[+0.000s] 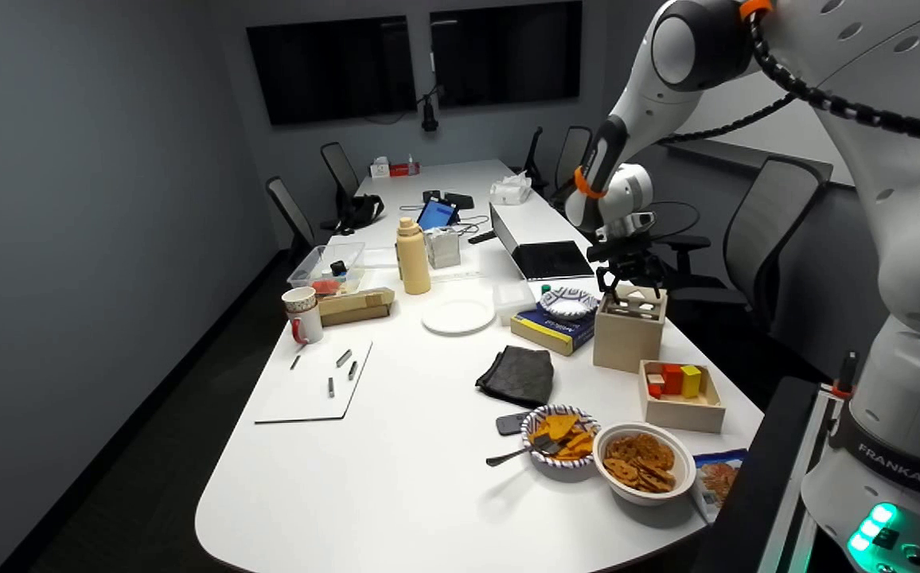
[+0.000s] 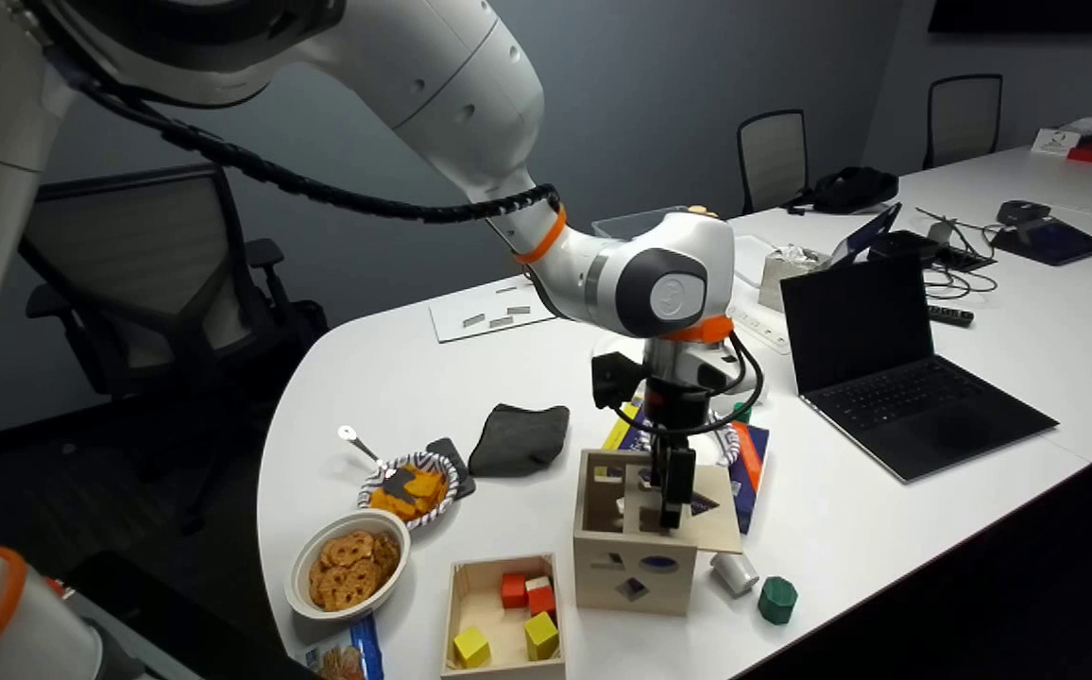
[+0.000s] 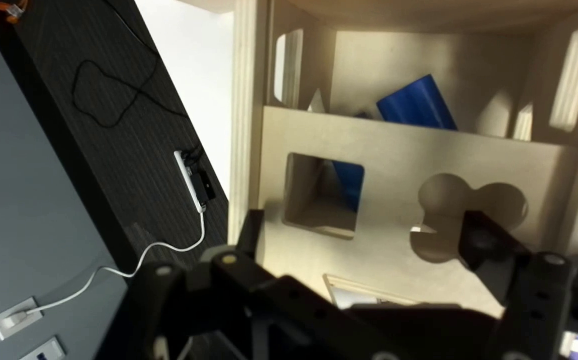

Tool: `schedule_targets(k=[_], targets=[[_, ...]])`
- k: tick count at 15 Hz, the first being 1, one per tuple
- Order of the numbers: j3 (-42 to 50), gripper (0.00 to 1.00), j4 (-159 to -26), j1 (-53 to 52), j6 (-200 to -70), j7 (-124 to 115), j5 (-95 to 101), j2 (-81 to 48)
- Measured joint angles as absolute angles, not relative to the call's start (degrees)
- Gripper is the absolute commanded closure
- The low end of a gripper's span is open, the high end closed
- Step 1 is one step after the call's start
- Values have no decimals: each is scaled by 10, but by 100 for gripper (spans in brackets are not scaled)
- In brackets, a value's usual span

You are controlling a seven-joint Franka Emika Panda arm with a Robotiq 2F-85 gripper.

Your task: Slide the lid off of the shape sorting box

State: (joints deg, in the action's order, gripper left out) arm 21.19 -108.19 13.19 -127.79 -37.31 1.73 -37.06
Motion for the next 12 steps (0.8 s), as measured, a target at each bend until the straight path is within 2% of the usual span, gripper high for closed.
schedule_targets(k=[12], targets=[[216, 0, -1071, 127, -1279, -373, 28, -372]])
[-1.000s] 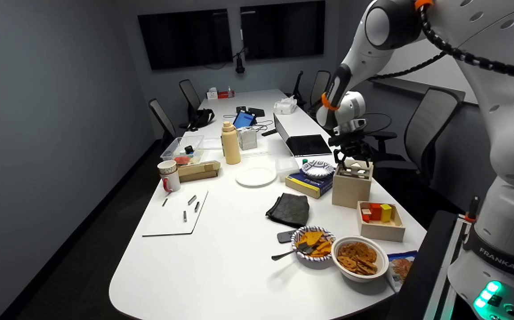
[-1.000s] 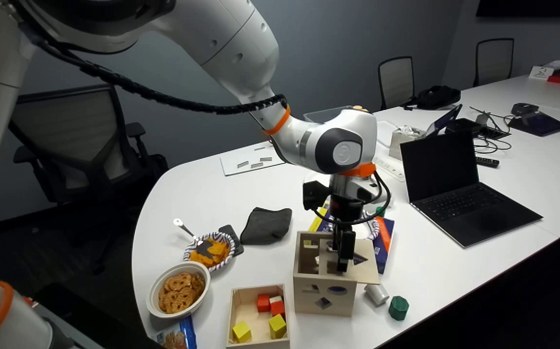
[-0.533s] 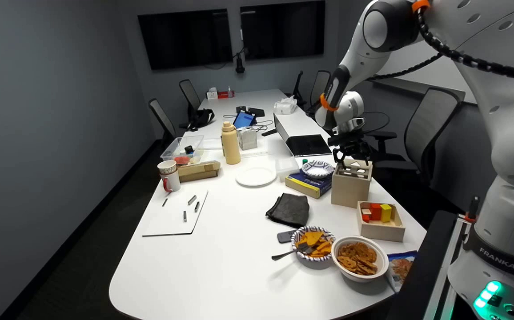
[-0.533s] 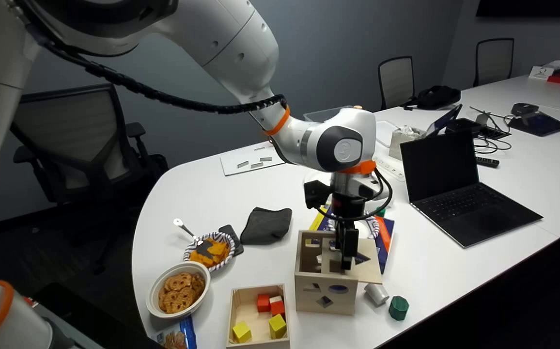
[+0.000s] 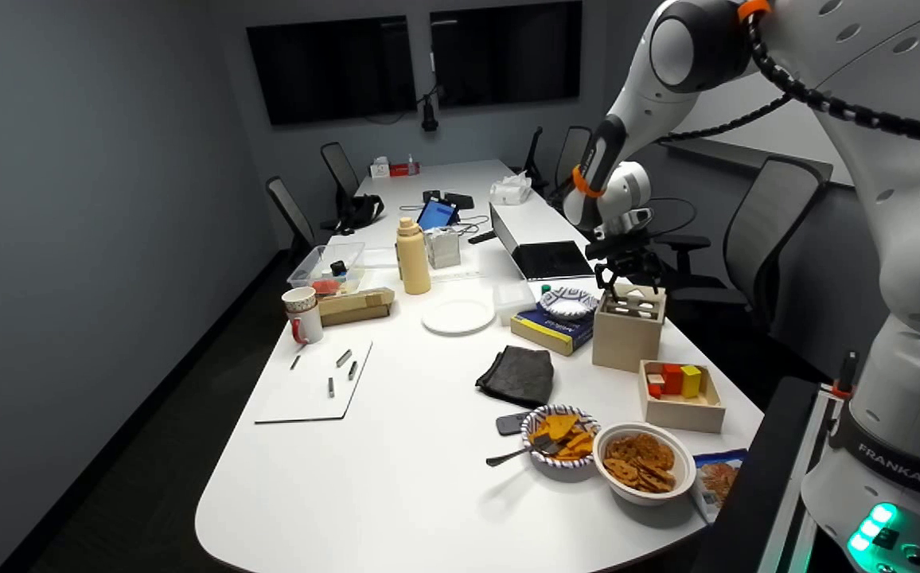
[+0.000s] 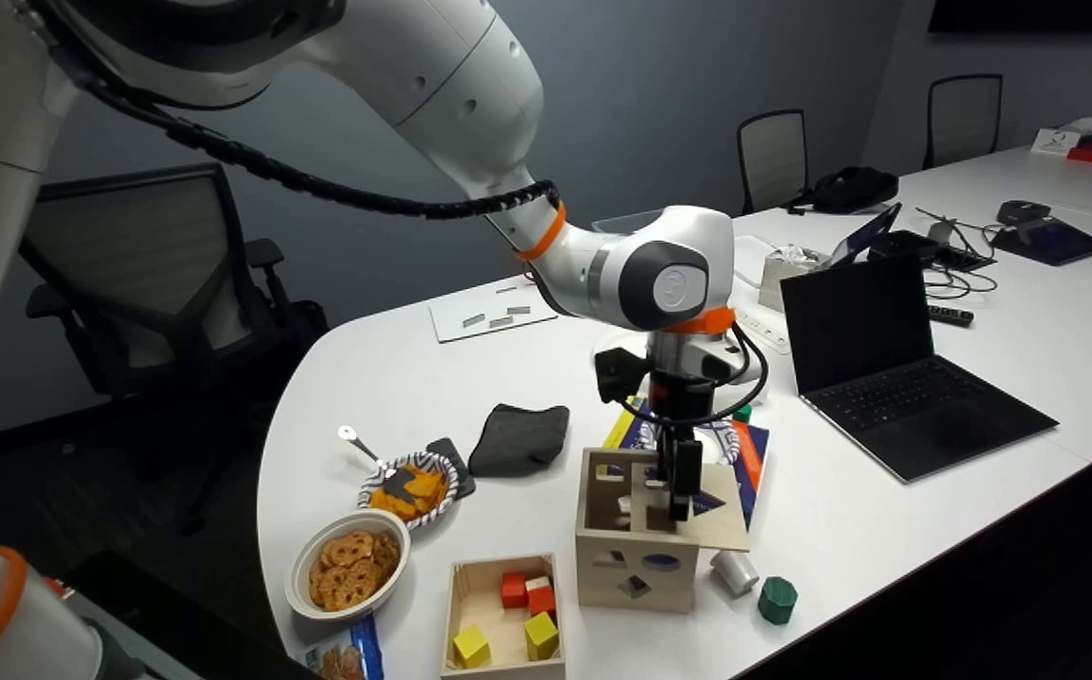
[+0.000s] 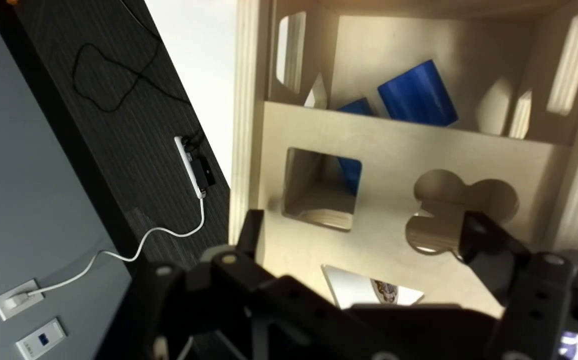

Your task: Slide the lid off of the shape sorting box

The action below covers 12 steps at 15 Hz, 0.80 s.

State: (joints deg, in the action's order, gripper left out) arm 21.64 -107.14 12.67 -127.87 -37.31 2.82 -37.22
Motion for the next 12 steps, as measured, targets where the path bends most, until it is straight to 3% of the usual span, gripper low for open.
schedule_targets(k=[12], targets=[[218, 0, -1072, 127, -1279, -373, 27, -344]])
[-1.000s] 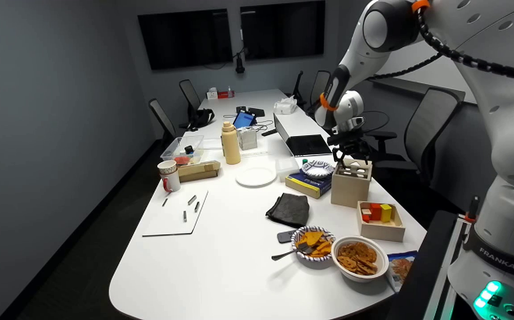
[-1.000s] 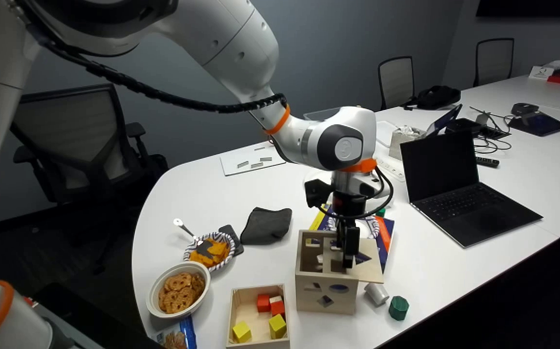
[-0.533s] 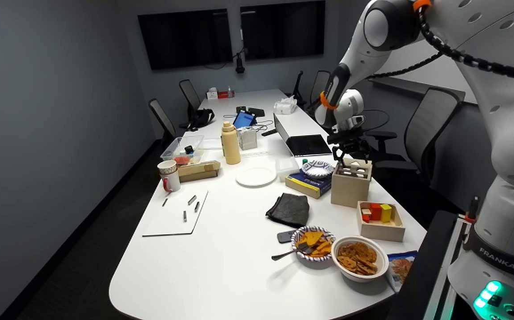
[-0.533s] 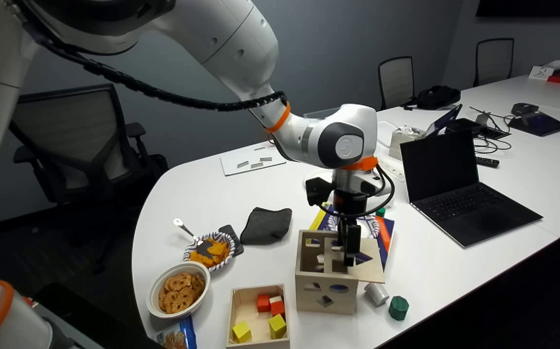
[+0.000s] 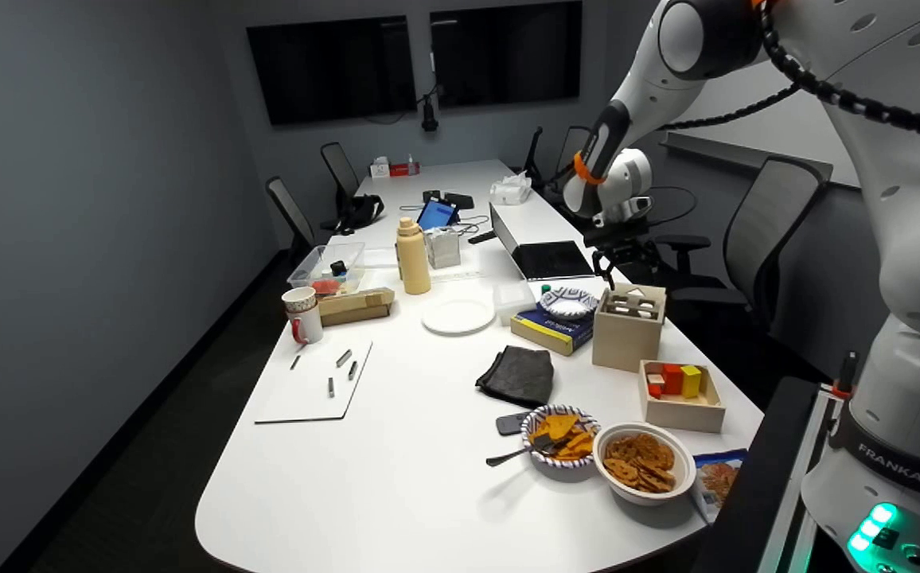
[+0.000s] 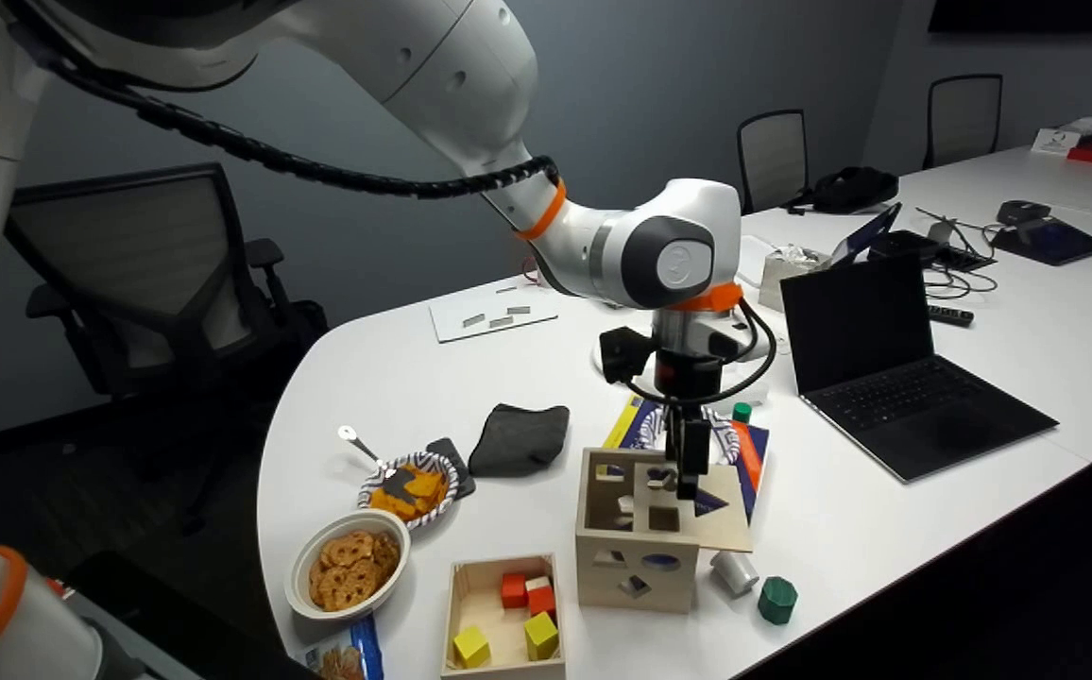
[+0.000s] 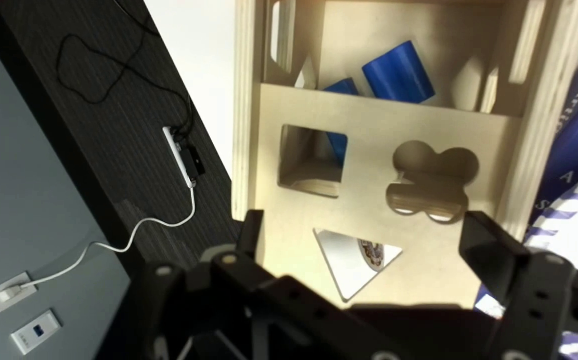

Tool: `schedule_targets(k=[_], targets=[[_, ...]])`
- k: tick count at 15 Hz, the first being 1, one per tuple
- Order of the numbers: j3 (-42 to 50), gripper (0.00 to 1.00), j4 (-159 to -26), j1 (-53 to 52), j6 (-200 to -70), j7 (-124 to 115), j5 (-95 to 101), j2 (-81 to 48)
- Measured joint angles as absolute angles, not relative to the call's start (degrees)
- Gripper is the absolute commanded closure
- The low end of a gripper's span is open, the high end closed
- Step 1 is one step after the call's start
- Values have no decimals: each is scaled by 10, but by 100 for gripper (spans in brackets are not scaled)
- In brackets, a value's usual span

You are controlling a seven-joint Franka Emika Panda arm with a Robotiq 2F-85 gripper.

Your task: Slide the lid off of the shape sorting box

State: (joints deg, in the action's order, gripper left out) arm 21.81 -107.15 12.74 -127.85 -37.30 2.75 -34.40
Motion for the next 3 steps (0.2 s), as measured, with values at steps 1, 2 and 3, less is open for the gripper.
schedule_targets(k=[1, 2, 3], targets=[[218, 0, -1072, 127, -1278, -373, 27, -339], [218, 0, -1072, 127, -1278, -373, 27, -334], [218, 0, -1072, 127, -1278, -373, 27, -329]])
